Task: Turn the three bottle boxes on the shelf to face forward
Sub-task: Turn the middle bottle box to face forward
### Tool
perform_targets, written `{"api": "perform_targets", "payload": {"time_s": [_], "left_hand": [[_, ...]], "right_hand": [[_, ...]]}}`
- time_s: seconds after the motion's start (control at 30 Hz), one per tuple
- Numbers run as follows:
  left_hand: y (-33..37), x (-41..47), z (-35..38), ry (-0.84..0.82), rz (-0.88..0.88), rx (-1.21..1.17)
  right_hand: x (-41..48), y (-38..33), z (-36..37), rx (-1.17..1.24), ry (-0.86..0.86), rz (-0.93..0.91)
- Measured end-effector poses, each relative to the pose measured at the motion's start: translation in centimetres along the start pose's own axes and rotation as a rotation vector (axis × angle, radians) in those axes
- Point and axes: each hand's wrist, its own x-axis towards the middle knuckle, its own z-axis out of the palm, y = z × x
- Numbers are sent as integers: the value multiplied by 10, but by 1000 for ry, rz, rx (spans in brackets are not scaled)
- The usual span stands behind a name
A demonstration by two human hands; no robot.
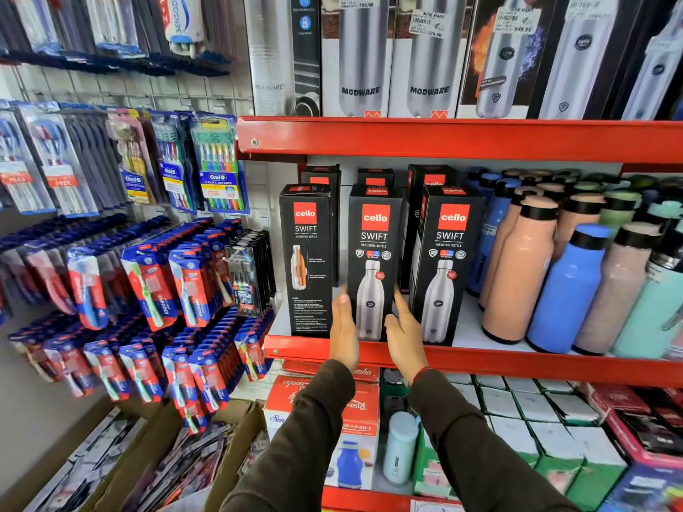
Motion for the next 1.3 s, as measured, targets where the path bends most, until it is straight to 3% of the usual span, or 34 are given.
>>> {"api": "perform_targets", "payload": {"time_s": [0.7, 0.8, 0.9, 0.97, 1.07, 1.13, 1.2, 1.3], "left_hand": [[9, 1, -2, -31, -7, 28], [2, -4, -5, 25, 85, 80], [-2, -14, -15, 195, 239, 61], [1, -18, -27, 295, 360, 44], [12, -11, -49, 463, 471, 71], [19, 2, -63, 529, 423, 75], [23, 16, -76, 484, 305, 90], [23, 37, -94, 257, 87, 38]], "right_hand": [[-3, -6, 1, -60, -46, -5], [-10, -5, 4, -71, 101, -76], [-26, -6, 13, -28, 368, -231], [-35, -10, 25, 8, 428, -353], [-38, -19, 52, 24, 306, -412], [-38, -27, 73, 81, 121, -346], [-34, -33, 91, 138, -23, -247], [-23, -38, 111, 185, -94, -73]]}}
